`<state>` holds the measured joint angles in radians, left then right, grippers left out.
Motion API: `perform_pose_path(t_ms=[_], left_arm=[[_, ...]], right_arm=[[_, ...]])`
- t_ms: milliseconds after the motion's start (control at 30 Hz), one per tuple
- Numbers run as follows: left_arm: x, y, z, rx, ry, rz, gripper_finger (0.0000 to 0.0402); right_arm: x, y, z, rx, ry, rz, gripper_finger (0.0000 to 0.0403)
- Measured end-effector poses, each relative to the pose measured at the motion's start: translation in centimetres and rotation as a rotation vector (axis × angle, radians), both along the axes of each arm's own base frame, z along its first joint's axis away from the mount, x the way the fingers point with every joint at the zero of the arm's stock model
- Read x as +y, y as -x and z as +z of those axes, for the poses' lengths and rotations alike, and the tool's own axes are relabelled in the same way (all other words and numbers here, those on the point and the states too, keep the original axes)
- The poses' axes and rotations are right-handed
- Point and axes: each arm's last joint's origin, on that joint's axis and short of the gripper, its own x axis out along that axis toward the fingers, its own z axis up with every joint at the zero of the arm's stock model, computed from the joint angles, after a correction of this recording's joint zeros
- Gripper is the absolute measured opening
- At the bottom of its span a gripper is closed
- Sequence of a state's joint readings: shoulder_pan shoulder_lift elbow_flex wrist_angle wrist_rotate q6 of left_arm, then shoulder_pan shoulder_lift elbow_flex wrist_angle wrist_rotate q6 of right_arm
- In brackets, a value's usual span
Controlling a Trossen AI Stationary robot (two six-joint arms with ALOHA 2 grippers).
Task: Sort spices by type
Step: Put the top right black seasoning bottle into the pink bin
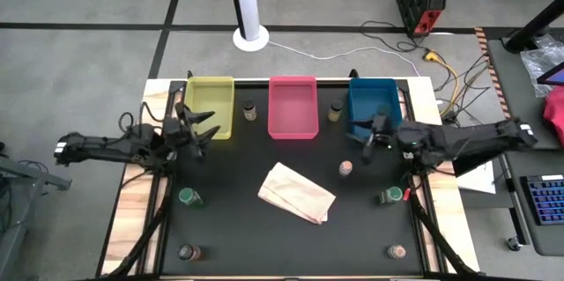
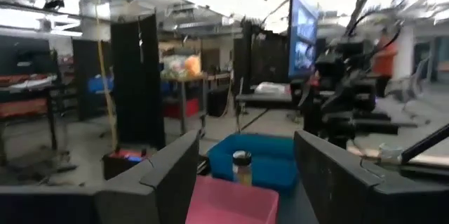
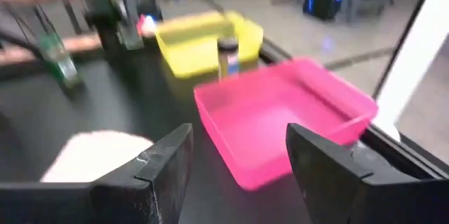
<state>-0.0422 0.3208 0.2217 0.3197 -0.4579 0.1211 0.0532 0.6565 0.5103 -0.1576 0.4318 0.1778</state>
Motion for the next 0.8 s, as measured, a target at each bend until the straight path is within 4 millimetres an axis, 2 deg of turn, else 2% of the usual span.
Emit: perform_pose_path(t_ms=[167,367,467,600,800], left_arm=[[0.2,-1.3,0.7,0.107,0.003,0.078,0.0217],[0.1,-3.1,1.0,0.221,-0.04,0.084,0.0217],[0.1,-3.7,1.0,0.256,-0.06,0.086,0.0217],[0.1,-4.1,1.3,0.268,-0.069,0.092,0.0217],[0.1,-4.0,2.1,0.249,-0.083,0.095,0.0217]], right_arm=[[-0.5,-1.9,2.0,0.193,0.037,-0.091,0.0219],[-3.0,-4.3,3.8,0.346,0.065,-0.198,0.0221],[-4.9,-5.1,4.2,0.417,0.025,-0.206,0.0236],[-8.3,-6.0,4.1,0.443,-0.127,-0.193,0.0274],[-13.7,-6.6,3.2,0.51,-0.272,-0.353,0.0311]])
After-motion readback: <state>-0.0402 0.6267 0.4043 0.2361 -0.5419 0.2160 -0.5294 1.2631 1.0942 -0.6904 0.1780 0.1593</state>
